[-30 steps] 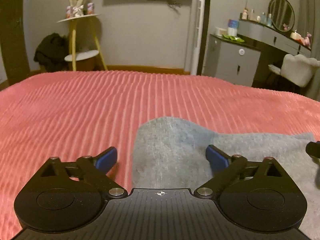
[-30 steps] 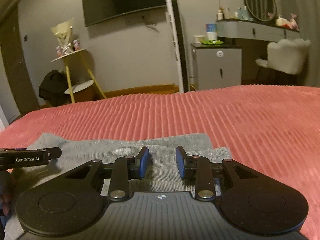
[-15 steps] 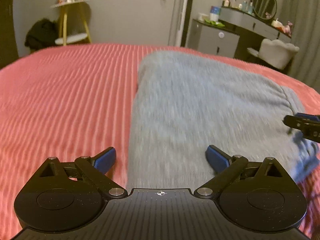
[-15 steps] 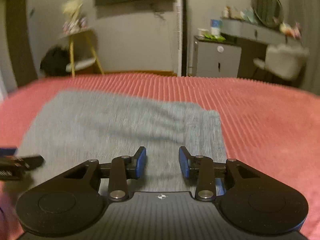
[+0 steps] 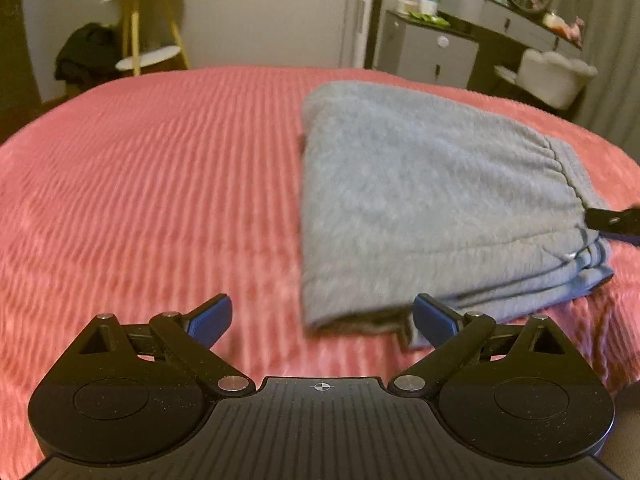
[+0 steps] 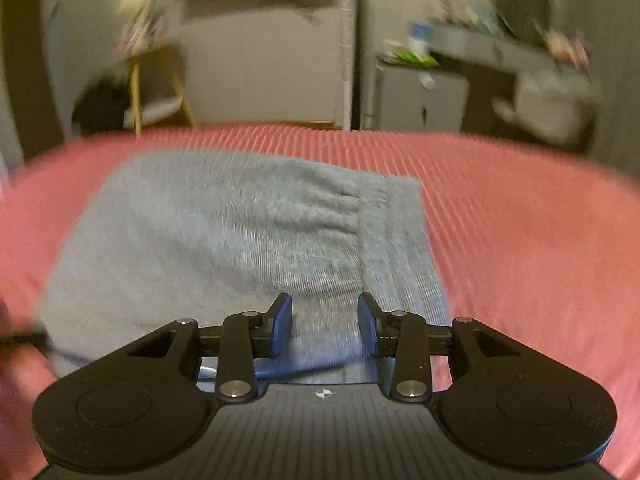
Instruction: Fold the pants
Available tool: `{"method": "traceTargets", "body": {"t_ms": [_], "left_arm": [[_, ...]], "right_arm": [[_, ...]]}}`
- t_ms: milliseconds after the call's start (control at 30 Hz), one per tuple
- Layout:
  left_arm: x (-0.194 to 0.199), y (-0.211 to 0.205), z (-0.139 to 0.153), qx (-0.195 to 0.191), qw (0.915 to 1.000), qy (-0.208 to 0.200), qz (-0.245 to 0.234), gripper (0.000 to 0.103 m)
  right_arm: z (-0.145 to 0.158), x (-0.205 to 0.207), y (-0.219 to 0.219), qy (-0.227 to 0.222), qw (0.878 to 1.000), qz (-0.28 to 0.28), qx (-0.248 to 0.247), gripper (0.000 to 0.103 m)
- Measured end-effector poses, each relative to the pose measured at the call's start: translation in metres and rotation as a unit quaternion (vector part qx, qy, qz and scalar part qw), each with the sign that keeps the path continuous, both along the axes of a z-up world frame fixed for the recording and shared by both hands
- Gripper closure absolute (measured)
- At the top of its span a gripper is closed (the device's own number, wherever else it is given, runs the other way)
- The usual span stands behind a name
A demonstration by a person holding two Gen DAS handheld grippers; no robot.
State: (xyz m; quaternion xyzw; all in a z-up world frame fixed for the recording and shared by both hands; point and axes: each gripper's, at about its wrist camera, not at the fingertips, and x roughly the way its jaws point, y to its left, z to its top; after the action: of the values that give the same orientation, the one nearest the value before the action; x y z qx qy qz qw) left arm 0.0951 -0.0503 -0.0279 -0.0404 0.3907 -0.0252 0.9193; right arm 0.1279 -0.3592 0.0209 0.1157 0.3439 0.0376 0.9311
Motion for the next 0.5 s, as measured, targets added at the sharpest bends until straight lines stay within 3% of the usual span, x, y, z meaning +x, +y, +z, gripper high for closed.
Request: {"method": "traceTargets", "body": {"t_ms": [33,67,133,233,333,433,500], "left_arm": [[-0.005,0.006,-0.004,-0.022,0.9996,-0.003,0.014,0.003],[-0.010,0.012,-0.007,-0.050,0.9983,-0.004,0.031,0.003],[-0.015,0.025,-0.016,-0.123,0.9900,0.007,0.069,0.003],[-0.012,0.043,-0.025,-0.228,0.9667,0.012,0.116,0.003],[-0.006,0.052,-0.032,-0.275,0.9515,-0.005,0.139,0.003],[0.001,0.054,-0.038,-0.306,0.9437,0.005,0.126,0.004],[0.003,0.055,-0.039,-0.330,0.9379,0.005,0.106,0.004]], "right_arm": [[-0.002,-0.005,-0.016,0.013,0.997,-0.026,0.068,0.041],[-0.009,-0.012,-0.034,0.029,0.988,-0.057,0.141,0.030],[-0.030,-0.026,-0.062,0.033,0.957,-0.097,0.272,0.026],[-0.060,-0.036,-0.083,0.048,0.907,-0.133,0.396,0.026],[-0.074,-0.032,-0.084,0.051,0.887,-0.125,0.441,0.026],[-0.080,-0.026,-0.084,0.044,0.880,-0.121,0.457,0.026],[-0.083,-0.024,-0.089,0.032,0.881,-0.131,0.453,0.026]]}}
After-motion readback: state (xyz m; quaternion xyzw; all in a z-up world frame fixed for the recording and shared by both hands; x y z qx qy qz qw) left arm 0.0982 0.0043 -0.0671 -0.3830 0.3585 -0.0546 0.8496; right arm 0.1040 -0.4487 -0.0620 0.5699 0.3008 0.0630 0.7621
